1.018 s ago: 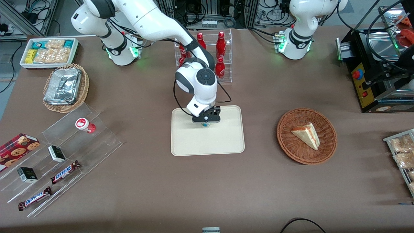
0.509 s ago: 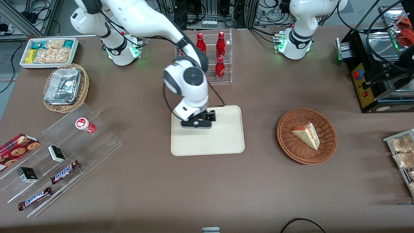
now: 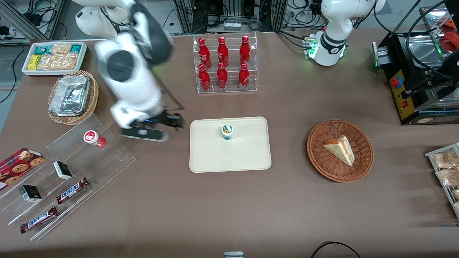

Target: Place green gum on tray

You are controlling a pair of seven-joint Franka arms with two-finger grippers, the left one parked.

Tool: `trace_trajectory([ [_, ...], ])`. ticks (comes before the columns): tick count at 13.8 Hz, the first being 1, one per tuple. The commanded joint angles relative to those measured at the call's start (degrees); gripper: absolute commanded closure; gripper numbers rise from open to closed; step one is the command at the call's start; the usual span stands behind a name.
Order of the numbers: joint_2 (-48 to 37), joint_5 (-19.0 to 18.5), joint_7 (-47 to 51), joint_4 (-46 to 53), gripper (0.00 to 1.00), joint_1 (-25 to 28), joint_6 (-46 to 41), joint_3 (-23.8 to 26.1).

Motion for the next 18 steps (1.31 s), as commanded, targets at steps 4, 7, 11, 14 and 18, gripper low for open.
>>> trace_trajectory([
  [4, -9.12, 0.43, -19.19, -1.83, 0.0, -15.2, -9.09, 0.74],
  [7, -11.76, 0.34, -28.26, -2.97, 0.0, -21.28, -10.14, 0.83],
  [11, -11.15, 0.25, -34.24, -2.88, 0.0, -26.38, -10.5, 1.09],
  [14, -11.06, 0.25, -35.92, -2.45, 0.0, -29.28, -10.76, 2.05],
  [18, -10.8, 0.25, -41.11, -2.01, 0.0, -34.57, -10.41, 7.07],
])
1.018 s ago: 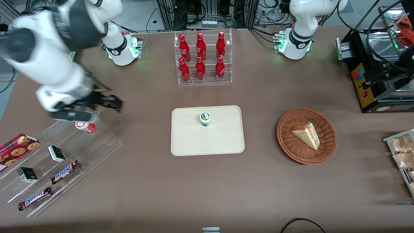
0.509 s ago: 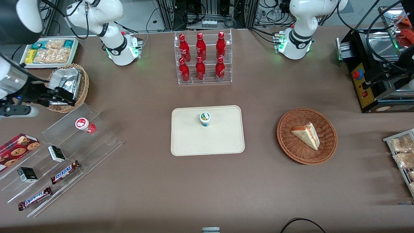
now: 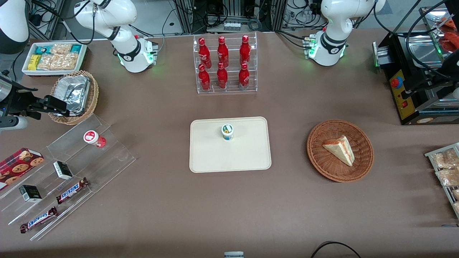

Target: Place green gum on tray

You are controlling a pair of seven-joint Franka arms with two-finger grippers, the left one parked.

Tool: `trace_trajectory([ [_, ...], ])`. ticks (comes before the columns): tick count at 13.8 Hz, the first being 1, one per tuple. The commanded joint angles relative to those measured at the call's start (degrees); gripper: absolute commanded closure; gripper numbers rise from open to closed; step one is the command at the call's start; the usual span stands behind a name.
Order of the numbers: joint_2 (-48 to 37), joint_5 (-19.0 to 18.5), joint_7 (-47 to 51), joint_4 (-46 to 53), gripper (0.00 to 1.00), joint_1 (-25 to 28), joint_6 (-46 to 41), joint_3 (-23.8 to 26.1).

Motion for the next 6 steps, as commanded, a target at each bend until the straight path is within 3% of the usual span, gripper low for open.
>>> trace_trajectory([
  [1, -0.35, 0.29, -1.11, 0.23, 0.0, -1.26, -0.12, 1.25],
  [6, 0.45, 0.03, 0.48, 1.03, 0.0, -1.17, -0.12, 1.33],
])
